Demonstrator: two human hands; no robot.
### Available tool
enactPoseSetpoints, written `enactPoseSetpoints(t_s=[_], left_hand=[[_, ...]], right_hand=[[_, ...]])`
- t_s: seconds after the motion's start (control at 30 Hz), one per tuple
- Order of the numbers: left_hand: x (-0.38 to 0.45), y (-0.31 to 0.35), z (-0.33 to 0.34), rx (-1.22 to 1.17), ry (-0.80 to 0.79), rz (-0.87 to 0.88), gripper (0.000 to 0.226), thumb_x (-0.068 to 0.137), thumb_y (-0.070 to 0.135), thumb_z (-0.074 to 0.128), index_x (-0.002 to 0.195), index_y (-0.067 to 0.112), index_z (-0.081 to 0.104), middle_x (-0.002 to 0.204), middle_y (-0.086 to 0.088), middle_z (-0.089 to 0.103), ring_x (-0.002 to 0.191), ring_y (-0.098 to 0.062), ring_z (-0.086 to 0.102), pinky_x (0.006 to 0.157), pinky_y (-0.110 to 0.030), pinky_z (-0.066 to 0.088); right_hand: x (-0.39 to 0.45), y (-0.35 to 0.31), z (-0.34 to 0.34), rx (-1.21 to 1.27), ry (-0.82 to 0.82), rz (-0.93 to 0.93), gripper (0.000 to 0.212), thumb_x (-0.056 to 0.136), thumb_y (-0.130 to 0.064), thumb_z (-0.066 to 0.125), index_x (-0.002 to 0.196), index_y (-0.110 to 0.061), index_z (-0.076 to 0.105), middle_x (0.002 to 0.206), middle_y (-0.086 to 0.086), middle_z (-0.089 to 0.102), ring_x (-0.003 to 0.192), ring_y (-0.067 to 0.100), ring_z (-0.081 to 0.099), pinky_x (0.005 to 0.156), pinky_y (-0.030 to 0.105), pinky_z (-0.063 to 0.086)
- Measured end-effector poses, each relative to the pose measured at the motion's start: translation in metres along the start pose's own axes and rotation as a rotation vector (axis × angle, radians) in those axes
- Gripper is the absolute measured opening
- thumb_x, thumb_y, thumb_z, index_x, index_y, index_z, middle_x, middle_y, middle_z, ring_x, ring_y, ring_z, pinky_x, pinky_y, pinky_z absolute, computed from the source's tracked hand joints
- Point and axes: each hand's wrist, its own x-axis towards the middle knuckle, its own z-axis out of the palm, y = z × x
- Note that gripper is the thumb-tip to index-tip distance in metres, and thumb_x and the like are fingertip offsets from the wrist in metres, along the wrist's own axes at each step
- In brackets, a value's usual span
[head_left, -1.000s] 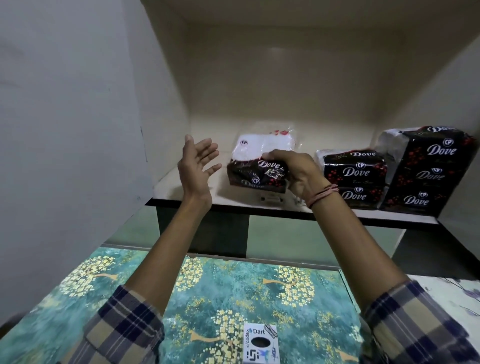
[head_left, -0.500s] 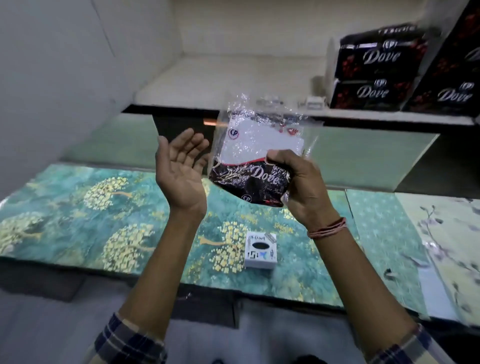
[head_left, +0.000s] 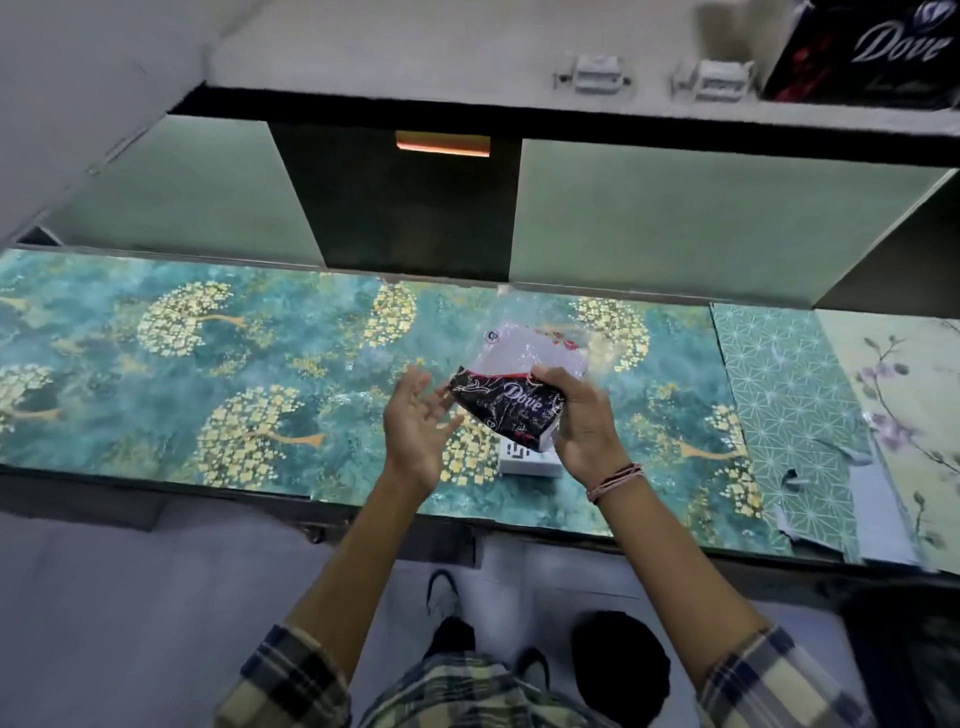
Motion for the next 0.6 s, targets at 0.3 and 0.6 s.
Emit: enactPoseSetpoints(t_s=[0.3, 0.6], left_hand=[[0.053, -0.009, -0.012, 0.145, -0.18, -0.273, 0.03, 0.093, 0.033, 0.067, 0.119, 0.017, 0.069, 0.117, -0.014, 0.072, 0.113, -0.031, 0.063, 0.108, -0.057, 0.047], [0.097, 0.001, -0.028, 0.199, -0.067, -0.238, 0.04, 0.081, 0.016, 0.077, 0.118, 0.008, 0.064, 0.103, -0.011, 0.073, 0.098, -0.029, 0.067, 0.078, -0.043, 0.059]], right_hand=[[0.053, 0.044, 0.02, 0.088, 0.206, 0.031, 0.035, 0.076, -0.008, 0.086, 0.104, 0.006, 0.07, 0.1, 0.027, 0.072, 0.082, 0.035, 0.073, 0.076, 0.047, 0.062], [0.079, 0.029, -0.012, -0.052, 0.324, -0.115, 0.03, 0.093, -0.03, 0.072, 0.113, -0.008, 0.067, 0.112, 0.009, 0.067, 0.099, 0.023, 0.063, 0.096, 0.037, 0.053]])
